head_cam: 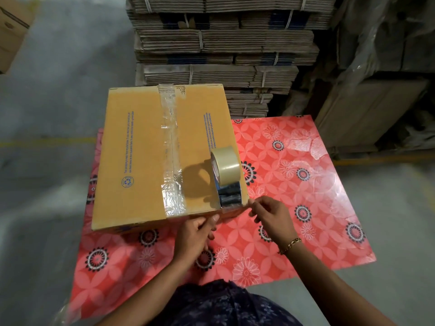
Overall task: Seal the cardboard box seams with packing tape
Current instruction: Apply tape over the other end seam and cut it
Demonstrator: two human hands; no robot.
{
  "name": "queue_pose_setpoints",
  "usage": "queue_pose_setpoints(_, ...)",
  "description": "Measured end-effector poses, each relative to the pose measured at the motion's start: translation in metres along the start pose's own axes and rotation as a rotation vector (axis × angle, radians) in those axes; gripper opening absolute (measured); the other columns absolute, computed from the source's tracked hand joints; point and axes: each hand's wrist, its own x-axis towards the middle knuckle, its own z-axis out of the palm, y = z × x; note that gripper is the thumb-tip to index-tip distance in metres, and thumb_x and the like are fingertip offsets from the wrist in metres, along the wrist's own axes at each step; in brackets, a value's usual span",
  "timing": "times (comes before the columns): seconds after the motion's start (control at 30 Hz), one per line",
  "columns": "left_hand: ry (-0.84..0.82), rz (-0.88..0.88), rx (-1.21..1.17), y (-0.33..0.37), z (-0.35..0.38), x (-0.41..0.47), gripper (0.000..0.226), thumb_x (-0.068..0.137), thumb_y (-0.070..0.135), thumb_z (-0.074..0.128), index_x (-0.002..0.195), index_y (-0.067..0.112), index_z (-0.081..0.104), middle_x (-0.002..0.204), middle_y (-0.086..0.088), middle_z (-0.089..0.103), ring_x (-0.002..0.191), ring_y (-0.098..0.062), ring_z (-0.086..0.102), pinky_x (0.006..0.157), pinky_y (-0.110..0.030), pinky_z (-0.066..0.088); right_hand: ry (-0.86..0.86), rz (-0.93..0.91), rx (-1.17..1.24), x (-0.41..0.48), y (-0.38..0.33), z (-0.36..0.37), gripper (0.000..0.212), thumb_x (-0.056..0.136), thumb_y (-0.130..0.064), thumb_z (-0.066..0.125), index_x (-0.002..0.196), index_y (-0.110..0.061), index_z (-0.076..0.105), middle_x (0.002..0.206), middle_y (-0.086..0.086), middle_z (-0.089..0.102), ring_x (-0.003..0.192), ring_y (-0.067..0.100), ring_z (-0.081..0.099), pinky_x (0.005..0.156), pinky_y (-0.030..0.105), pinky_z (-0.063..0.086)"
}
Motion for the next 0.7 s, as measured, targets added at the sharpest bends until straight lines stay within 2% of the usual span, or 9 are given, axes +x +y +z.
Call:
queue_pose_setpoints(0.07,-0.007,0.089,0.118,-0.009,-0.008,0.000,0.068,0.080,0.079,0.052,0.069,0.014,0.070,0.059,-0.007,0.070,0.043,-0.008,0.049,0.048,-0.027,0.033,0.083,-0.145,-0.113,-0.001,-0.018,0.002,0.026,0.091,-0.046,0.066,0.108,-0.026,0.064,0.089,-0.008,0.070,0.072,0.007,0.066,0.059,0.032,0.054)
queue_pose_setpoints(0.13,-0.005,0.199,0.223,-0.005,-0.015,-0.001,0.073,0.079,0.082,0.053,0.068,0.011,0.069,0.057,-0.006,0.066,0.044,-0.010,0.046,0.045,-0.031,0.033,0.086,-0.222,-0.187,-0.001,-0.041,0.012,0.056,0.083,-0.058,0.068,0.129,-0.030,0.050,0.111,-0.013,0.063,0.087,0.007,0.064,0.066,0.032,0.054)
queue_pose_setpoints(0.23,0.076,0.375,0.334,0.018,-0.023,0.000,0.049,0.086,0.053,0.061,0.059,0.013,0.055,0.049,0.004,0.049,0.046,-0.010,0.042,0.047,-0.038,0.035,0.054,-0.209,-0.313,0.013,-0.060,0.032,0.089,0.072,-0.070,0.069,0.142,-0.025,0.038,0.133,-0.005,0.051,0.111,0.015,0.057,0.082,0.037,0.054)
queue_pose_setpoints(0.3,0.116,0.421,0.304,0.036,-0.026,0.004,0.042,0.089,0.043,0.061,0.060,0.014,0.053,0.049,0.006,0.043,0.048,-0.011,0.043,0.049,-0.038,0.037,0.064,-0.203,-0.418,0.025,-0.065,0.042,0.078,0.072,-0.067,0.070,0.131,-0.021,0.046,0.125,0.000,0.054,0.113,0.020,0.055,0.082,0.037,0.050)
queue_pose_setpoints(0.37,0.166,0.448,0.290,0.047,-0.028,0.010,0.043,0.093,0.043,0.062,0.061,0.014,0.056,0.050,0.006,0.044,0.049,-0.011,0.044,0.049,-0.035,0.036,0.111,-0.195,-0.436,0.032,-0.069,0.045,0.058,0.072,-0.060,0.070,0.113,-0.021,0.054,0.110,0.002,0.059,0.101,0.024,0.059,0.073,0.037,0.048)
queue_pose_setpoints(0.47,0.235,0.459,0.295,0.059,-0.027,0.022,0.043,0.095,0.047,0.059,0.065,0.015,0.058,0.054,0.005,0.047,0.053,-0.013,0.046,0.051,-0.033,0.035,0.143,-0.149,-0.247,0.034,-0.068,0.035,0.045,0.067,-0.055,0.072,0.098,-0.024,0.060,0.093,-0.001,0.067,0.083,0.022,0.064,0.065,0.038,0.052)
queue_pose_setpoints(0.57,0.229,0.507,0.294,0.071,-0.016,0.037,0.031,0.095,0.047,0.057,0.080,0.023,0.067,0.074,0.006,0.065,0.075,-0.017,0.058,0.065,-0.037,0.048,0.127,-0.042,0.113,0.035,-0.059,0.014,0.048,0.063,-0.047,0.081,0.101,-0.020,0.067,0.087,-0.001,0.074,0.076,0.019,0.073,0.065,0.044,0.060)
queue_pose_setpoints(0.63,0.229,0.563,0.353,0.077,-0.003,0.051,0.028,0.092,0.047,0.057,0.091,0.023,0.072,0.092,0.005,0.071,0.090,-0.019,0.060,0.077,-0.039,0.050,0.108,0.019,0.308,0.037,-0.051,-0.006,0.052,0.063,-0.034,0.082,0.108,-0.011,0.069,0.087,0.005,0.075,0.070,0.017,0.075,0.055,0.036,0.059)
queue_pose_setpoints(0.7,0.242,0.600,0.489,0.081,0.015,0.065,0.035,0.089,0.051,0.057,0.101,0.022,0.072,0.110,0.002,0.070,0.107,-0.024,0.061,0.088,-0.042,0.049,0.117,0.051,0.371,0.043,-0.039,-0.029,0.051,0.063,-0.030,0.080,0.109,-0.011,0.069,0.089,0.005,0.075,0.072,0.016,0.074,0.057,0.035,0.059)
